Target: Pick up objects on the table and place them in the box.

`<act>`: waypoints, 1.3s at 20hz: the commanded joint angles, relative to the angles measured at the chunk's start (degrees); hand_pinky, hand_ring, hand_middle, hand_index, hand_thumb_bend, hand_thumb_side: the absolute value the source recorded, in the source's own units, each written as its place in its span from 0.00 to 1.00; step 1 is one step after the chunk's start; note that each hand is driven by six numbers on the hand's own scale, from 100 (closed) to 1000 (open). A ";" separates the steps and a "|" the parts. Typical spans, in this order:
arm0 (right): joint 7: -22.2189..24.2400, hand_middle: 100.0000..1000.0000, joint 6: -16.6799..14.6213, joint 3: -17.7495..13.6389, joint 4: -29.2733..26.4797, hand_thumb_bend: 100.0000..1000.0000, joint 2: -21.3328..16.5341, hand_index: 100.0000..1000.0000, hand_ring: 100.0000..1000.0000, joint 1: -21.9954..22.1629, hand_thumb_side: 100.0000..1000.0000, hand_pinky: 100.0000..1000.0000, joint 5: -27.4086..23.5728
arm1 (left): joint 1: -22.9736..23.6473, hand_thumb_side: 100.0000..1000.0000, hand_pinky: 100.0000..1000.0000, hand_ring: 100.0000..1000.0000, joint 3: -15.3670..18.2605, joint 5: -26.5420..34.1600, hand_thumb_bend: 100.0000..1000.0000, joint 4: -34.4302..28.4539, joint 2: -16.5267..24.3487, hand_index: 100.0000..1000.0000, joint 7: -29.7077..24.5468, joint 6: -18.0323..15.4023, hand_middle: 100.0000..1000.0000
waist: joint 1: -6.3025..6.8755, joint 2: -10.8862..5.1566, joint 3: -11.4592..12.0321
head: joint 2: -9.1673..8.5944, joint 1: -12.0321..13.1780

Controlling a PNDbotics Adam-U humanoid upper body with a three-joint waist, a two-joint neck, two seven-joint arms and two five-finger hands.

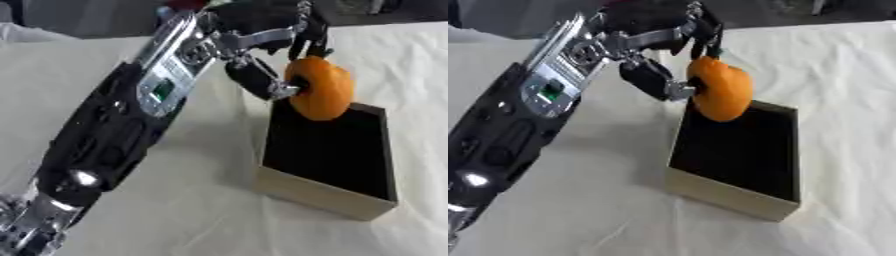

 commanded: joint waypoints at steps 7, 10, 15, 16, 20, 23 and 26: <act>0.06 0.53 -0.48 -0.28 -1.02 0.00 0.03 0.75 0.65 -1.12 0.73 0.53 -0.77 | 0.48 0.00 0.25 0.43 -0.41 -3.40 0.00 4.11 -4.47 0.47 0.84 -2.63 0.47 | -0.42 -0.35 -1.01 | -1.18 0.64; 0.04 0.53 -0.50 -0.32 -1.02 0.00 0.18 0.75 0.65 -1.09 0.73 0.53 -0.84 | 1.46 0.00 0.25 0.43 -0.32 -5.06 0.00 5.67 -5.83 0.47 1.40 -1.67 0.47 | -0.31 -0.20 -1.18 | -1.13 0.59; 0.01 0.53 -0.54 -0.37 -1.02 0.00 0.32 0.75 0.65 -1.08 0.73 0.53 -0.94 | 2.78 0.00 0.25 0.43 -0.04 -7.68 0.00 8.14 -7.68 0.47 2.70 0.20 0.47 | -0.20 0.04 -1.42 | -1.14 0.61; 0.00 0.53 -0.53 -0.38 -1.02 0.00 0.35 0.75 0.65 -1.07 0.74 0.53 -0.96 | 2.94 0.00 0.25 0.43 -0.05 -8.10 0.00 8.50 -7.96 0.47 2.86 0.19 0.47 | -0.19 0.10 -1.45 | -1.21 0.66; -0.07 0.53 -0.55 -0.43 -1.02 0.00 0.43 0.75 0.65 -1.14 0.74 0.53 -1.03 | 3.71 0.00 0.30 0.46 -0.15 -10.65 0.00 10.36 -8.94 0.51 3.44 -0.14 0.50 | -0.25 0.34 -1.60 | -1.21 0.67; -0.11 0.53 -0.53 -0.48 -1.02 0.00 0.41 0.75 0.65 -1.15 0.74 0.53 -1.05 | 4.17 0.00 0.43 0.55 -0.41 -12.73 0.00 11.72 -9.48 0.61 3.27 -1.03 0.59 | -0.26 0.42 -1.67 | -1.11 0.66; -0.12 0.53 -0.52 -0.50 -1.02 0.00 0.43 0.75 0.65 -1.09 0.74 0.53 -1.05 | 4.29 0.00 0.57 0.70 -0.57 -14.48 0.16 12.01 -9.58 0.75 2.33 -2.25 0.72 | -0.22 0.37 -1.68 | -1.04 0.50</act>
